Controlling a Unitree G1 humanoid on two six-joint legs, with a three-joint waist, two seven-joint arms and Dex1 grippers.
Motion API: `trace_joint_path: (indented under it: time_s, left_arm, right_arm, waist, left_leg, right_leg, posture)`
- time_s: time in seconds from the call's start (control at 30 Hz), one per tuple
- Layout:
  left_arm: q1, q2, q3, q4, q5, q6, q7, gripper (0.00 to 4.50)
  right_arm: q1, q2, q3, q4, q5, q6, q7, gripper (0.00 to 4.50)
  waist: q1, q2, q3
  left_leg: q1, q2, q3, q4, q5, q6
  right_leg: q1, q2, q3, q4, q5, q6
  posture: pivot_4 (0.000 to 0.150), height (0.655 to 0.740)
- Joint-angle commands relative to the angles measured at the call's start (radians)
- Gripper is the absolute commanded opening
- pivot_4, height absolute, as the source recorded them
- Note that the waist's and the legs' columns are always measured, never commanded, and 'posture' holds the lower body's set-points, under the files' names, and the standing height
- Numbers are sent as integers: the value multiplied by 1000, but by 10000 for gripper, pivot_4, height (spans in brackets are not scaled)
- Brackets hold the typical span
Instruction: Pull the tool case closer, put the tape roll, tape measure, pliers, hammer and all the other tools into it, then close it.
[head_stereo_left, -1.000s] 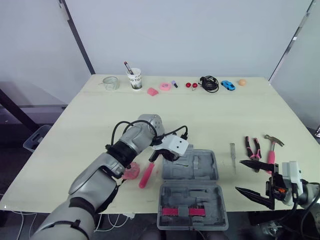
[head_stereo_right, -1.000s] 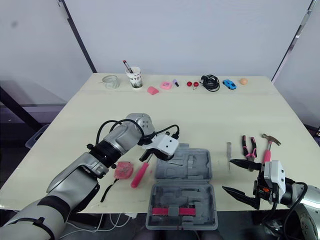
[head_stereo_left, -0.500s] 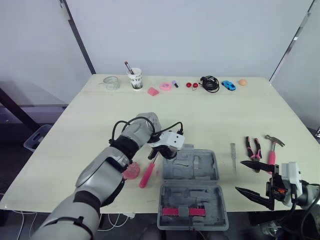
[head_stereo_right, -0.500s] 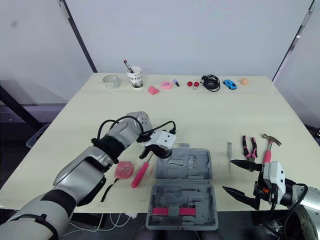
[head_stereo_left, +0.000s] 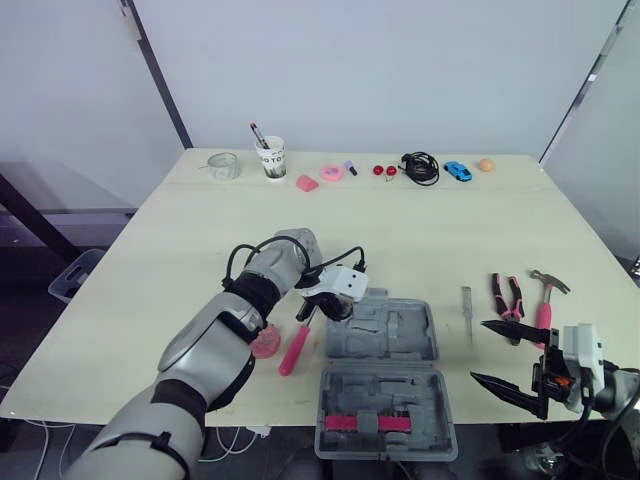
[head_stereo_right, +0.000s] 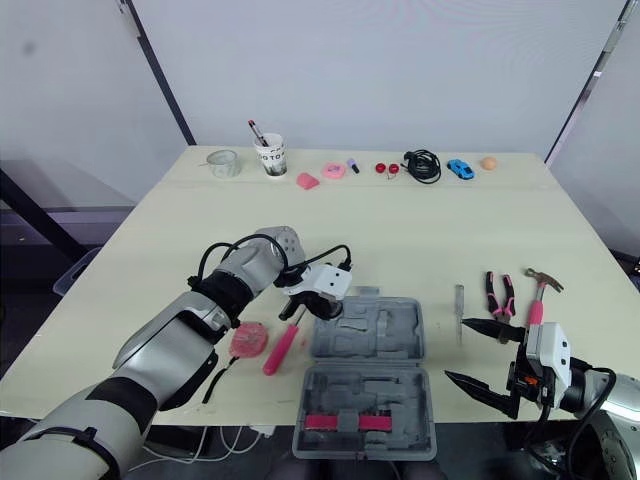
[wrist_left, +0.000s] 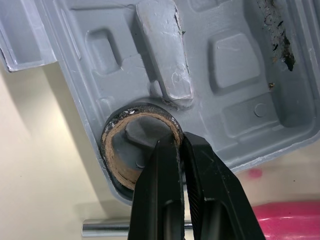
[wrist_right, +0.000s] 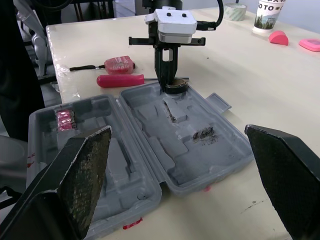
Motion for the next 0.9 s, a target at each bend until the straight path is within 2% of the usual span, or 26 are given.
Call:
trace_joint_path:
  time_s: [0.03,0.1,0.13,0.17,0.27,0.3,0.33,0.37,0.43,0.9]
  left_arm:
    - [-12,-9,13,-1,0,-19,7,492]
    - [-13,-9,14,0,2,-22,11,492]
    - [-14,-10,16,4,4,-22,19,5475]
    - [-13,-9,15,2,1,-20,3,8642]
    - [-12,-10,20,-1,-6,-25,-8,8642]
    - [-13,-9,16,1,-1,-30,-5,14989]
    - [-14,-9,15,3,4,-29,0,15349]
    - [-15,-10,17,6,6,-29,5,22214]
    - [-19,-12,20,13,11,-39,34,25664]
    - [-24,29,31,-126,-18,21,-84,25664]
  right_arm:
    - [0,-5,-24,-38,11,-15,-5,45000]
    - [-1,-5,-22,-39,11,-13,-7,45000]
    - [0,-5,-22,-40,11,-13,-7,45000]
    - [1,-5,-22,-41,11,-12,-7,45000]
    - [3,-6,-20,-42,10,-11,-8,45000]
    - [3,-6,-20,-42,10,-11,-8,45000]
    - [2,-6,-19,-41,9,-11,-9,45000]
    - [2,-6,-19,-41,8,-11,-9,45000]
    - [3,-5,-17,-44,7,-10,-13,45000]
    - [6,-3,-10,-47,0,-10,-27,45000]
  waist:
    - [0,0,0]
    - [0,0,0]
    - [0,0,0]
    - [0,0,0]
    - [0,0,0]
    - [-1,0,0]
    - [-1,0,0]
    - [-1,0,0]
    - [-1,0,0]
    - [-1,0,0]
  left_leg:
    - [0,0,0,0,0,0]
    - [0,0,0,0,0,0]
    - [0,0,0,0,0,0]
    - [0,0,0,0,0,0]
    - [0,0,0,0,0,0]
    - [0,0,0,0,0,0]
    - [0,0,0,0,0,0]
    - [0,0,0,0,0,0]
    - [0,0,0,0,0,0]
    - [0,0,0,0,0,0]
  right_leg:
    - [0,0,0,0,0,0]
    - [0,0,0,0,0,0]
    - [0,0,0,0,0,0]
    - [0,0,0,0,0,0]
    - [0,0,0,0,0,0]
    - [0,0,0,0,0,0]
    - [0,0,0,0,0,0]
    - [0,0,0,0,0,0]
    - [0,0,0,0,0,0]
    - [0,0,0,0,0,0]
  posture:
    - [1500,7400]
    - [1500,7400]
    - [1500,7400]
    - [1500,7400]
    - [1500,7400]
    - [1500,7400]
    - [1500,7400]
    - [1500,7400]
    - [1500,7400]
    - [1500,7400]
